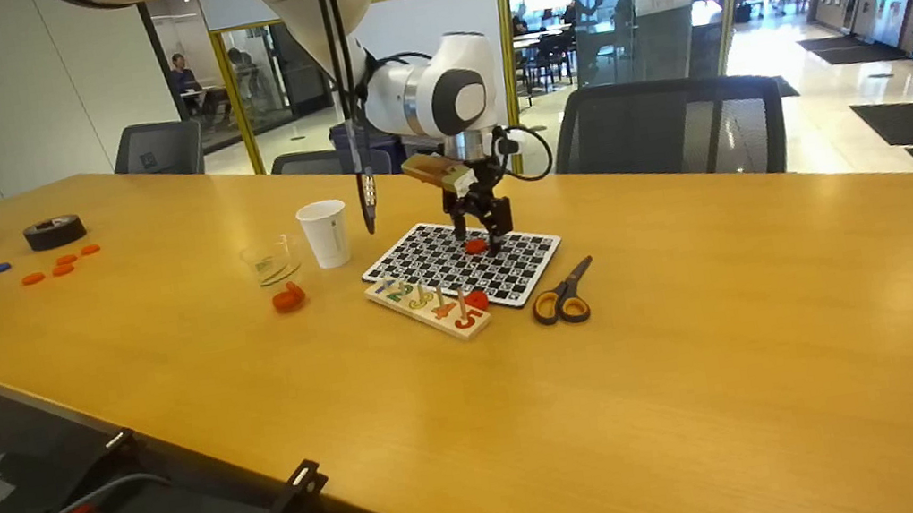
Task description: Put the orange circles in the transparent cup and the yellow circle in the white cup.
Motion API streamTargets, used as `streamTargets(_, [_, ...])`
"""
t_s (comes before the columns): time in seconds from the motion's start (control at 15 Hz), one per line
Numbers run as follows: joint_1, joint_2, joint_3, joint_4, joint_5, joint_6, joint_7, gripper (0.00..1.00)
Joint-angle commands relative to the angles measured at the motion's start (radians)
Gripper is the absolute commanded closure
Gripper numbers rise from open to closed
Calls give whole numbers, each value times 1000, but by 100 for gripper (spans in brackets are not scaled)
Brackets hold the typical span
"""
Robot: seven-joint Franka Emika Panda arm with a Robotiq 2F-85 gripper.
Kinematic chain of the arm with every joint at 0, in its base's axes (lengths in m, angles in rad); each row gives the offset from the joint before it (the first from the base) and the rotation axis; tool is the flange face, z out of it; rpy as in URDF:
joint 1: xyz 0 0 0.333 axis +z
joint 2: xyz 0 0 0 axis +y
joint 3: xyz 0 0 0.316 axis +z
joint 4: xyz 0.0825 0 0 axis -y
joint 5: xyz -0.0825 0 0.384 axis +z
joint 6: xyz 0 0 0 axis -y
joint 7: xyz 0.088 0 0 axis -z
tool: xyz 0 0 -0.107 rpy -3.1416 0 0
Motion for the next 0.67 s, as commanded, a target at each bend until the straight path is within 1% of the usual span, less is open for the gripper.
streamTargets(0.0, [-12,16,14,47,33,-39,-29,0])
streamTargets(0.2, [-11,16,12,45,33,-47,-28,0])
streamTargets(0.27, [-11,16,12,44,34,-47,-28,25])
streamTargets(0.33, [-11,14,13,43,36,-49,-28,25])
streamTargets(0.53, [-12,6,12,43,35,-54,-27,48])
streamTargets(0.6, [-11,3,12,43,34,-57,-26,58])
